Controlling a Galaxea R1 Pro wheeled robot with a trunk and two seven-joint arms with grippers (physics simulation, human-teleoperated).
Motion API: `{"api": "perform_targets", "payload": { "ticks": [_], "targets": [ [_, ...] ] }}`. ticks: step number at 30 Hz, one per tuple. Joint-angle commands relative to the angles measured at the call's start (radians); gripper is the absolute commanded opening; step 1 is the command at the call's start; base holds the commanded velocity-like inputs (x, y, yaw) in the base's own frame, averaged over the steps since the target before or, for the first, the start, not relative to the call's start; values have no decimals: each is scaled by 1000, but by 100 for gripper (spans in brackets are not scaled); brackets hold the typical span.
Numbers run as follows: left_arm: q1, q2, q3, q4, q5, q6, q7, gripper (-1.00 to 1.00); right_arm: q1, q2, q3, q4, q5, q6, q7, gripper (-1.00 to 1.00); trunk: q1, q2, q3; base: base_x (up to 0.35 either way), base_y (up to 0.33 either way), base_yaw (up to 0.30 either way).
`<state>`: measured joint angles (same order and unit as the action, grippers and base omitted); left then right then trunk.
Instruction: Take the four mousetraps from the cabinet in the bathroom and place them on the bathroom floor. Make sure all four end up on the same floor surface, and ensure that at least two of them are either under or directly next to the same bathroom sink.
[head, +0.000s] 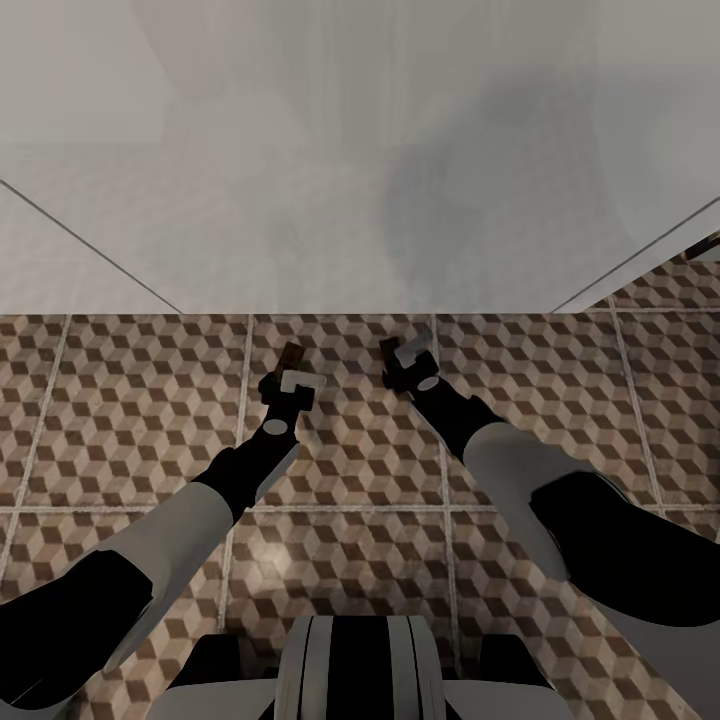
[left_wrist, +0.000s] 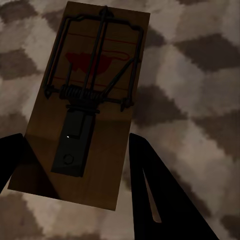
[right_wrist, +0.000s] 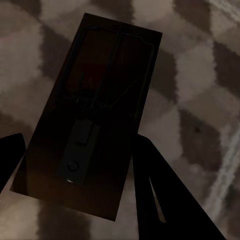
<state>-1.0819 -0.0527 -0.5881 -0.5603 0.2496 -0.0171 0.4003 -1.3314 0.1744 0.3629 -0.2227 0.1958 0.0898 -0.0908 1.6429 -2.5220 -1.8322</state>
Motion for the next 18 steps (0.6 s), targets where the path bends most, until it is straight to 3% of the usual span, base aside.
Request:
{"api": "perform_targets", "payload": {
  "ticks": [1,18],
  "targets": [
    [-1,1,-9,0,7,0,11,-100,0,0,2,1,7,2,-1,-100,0,0,0,0,0,0],
    [-1,2,-9,0,8,0,11,-100,0,0,2,17,7,-11,-1,-100,0,0,0,0,0,0]
  ]
}}
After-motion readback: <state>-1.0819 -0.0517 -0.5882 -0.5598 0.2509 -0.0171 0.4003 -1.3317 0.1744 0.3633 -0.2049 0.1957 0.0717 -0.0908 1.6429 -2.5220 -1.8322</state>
